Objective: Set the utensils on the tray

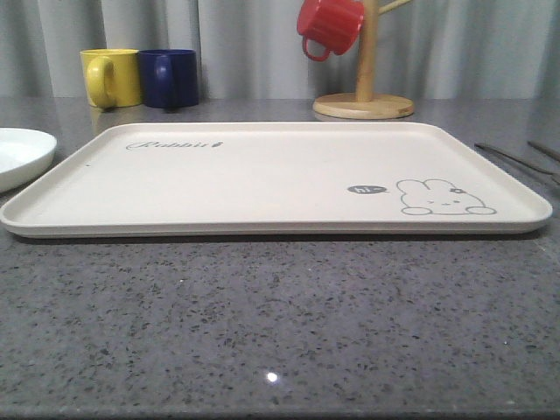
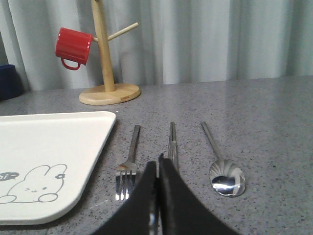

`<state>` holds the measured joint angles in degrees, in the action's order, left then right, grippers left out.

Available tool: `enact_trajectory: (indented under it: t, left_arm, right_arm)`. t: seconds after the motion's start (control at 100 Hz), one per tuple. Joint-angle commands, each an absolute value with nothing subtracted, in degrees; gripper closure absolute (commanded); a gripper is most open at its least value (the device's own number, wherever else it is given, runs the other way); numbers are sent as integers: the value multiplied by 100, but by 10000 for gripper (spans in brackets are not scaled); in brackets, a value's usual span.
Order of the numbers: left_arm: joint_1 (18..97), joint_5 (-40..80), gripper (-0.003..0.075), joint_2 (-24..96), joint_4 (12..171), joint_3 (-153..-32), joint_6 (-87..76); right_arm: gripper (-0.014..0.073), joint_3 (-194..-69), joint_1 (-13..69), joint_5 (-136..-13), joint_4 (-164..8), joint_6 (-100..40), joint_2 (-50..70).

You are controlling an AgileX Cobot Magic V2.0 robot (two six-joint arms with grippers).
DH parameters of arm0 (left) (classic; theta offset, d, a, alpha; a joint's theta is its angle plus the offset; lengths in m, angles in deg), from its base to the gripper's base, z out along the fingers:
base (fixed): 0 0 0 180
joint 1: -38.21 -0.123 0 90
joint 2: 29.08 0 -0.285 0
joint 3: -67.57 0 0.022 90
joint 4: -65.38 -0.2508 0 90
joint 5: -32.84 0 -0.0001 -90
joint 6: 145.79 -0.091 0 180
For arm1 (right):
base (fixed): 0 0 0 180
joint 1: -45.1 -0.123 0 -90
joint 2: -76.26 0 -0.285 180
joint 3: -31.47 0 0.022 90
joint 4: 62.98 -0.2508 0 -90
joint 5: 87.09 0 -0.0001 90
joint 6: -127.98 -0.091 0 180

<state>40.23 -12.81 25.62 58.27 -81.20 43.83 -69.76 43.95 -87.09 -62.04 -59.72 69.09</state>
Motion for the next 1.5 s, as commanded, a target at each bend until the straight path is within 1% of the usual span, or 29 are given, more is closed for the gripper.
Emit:
enact_trajectory:
  t: [0.0, 0.18, 0.35, 0.63, 0.84, 1.07, 1.49]
  left_arm:
    - [4067, -991, 307, 2550, 5820, -8312, 4458]
    - [4067, -996, 307, 2618, 5820, -8338, 4483]
    - [3990, -1312, 307, 3291, 5786, -8881, 4566]
    - [3294, -1531, 307, 4652, 5851, -9956, 4484]
    - [2735, -1708, 307, 5576, 7058, -10533, 3297]
    - [2479, -1728, 308, 6169, 7176, -10596, 3049]
    - [2469, -1613, 308, 6781, 7199, -10596, 2914]
  right_arm:
    - [662, -6974, 4430, -9169, -6197, -5921, 7015]
    - [662, -6974, 4430, -9169, -6197, -5921, 7015]
    - [662, -6974, 4430, -9169, -6197, -5921, 7015]
    - [662, -6974, 4430, -9169, -6197, -5921, 7015]
    - [662, -6974, 4430, -9169, -6197, -5921, 7015]
    - [662, -6974, 4430, -9169, -6197, -5921, 7015]
    - [662, -6974, 4430, -9169, -6197, -5921, 7015]
